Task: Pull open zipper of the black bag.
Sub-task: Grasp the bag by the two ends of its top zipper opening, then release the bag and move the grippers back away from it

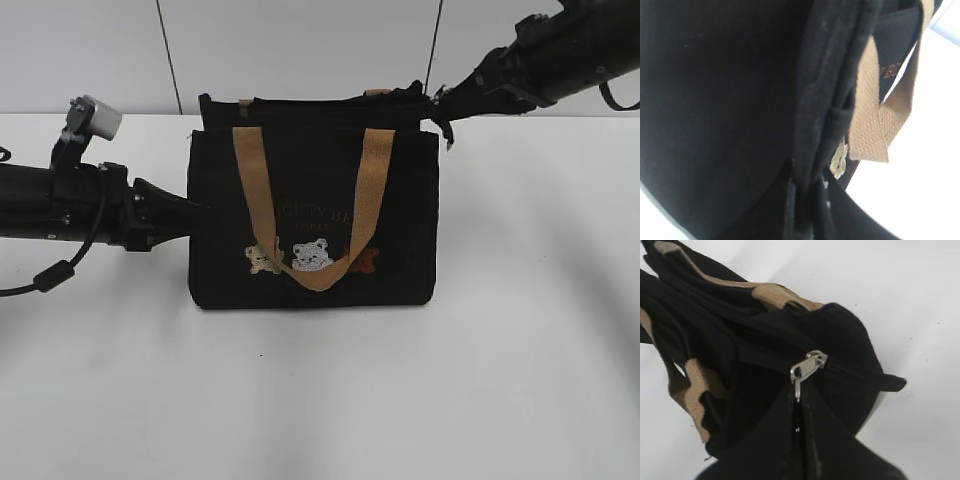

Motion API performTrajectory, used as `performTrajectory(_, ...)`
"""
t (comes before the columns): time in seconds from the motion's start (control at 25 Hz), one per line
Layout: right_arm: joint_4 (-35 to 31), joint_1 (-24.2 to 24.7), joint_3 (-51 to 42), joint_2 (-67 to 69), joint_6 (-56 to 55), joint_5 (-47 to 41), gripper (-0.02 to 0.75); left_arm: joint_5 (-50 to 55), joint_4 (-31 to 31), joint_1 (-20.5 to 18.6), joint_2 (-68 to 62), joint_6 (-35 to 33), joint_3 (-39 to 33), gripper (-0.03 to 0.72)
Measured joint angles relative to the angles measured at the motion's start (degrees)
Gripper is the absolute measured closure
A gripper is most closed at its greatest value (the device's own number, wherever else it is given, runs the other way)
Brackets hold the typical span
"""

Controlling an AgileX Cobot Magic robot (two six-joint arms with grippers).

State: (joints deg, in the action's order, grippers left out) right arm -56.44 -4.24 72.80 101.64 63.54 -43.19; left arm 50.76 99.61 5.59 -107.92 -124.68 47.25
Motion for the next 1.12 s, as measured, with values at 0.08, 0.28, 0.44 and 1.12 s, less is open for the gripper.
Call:
performTrajectory(0.08,0.1,0.8,0.0,0.0,0.0,-0.2,0.753,0.0,0.0,0.0,0.0,0.0,0.0,0.655)
performTrajectory(0.28,0.2,0.8,0.0,0.0,-0.1,-2.1,0.743,-0.1,-0.1,0.0,0.0,0.0,0.0,0.655)
performTrajectory(0.44,0.2,0.8,0.0,-0.6,-0.2,-3.2,0.544,-0.2,-0.1,0.0,0.1,0.3,0.0,0.573)
performTrajectory(1.12,13.3,-0.6,-7.5,-14.9,-7.1,-6.4,0.267,-11.8,-29.7,0.0,22.7,41.7,0.0,0.102)
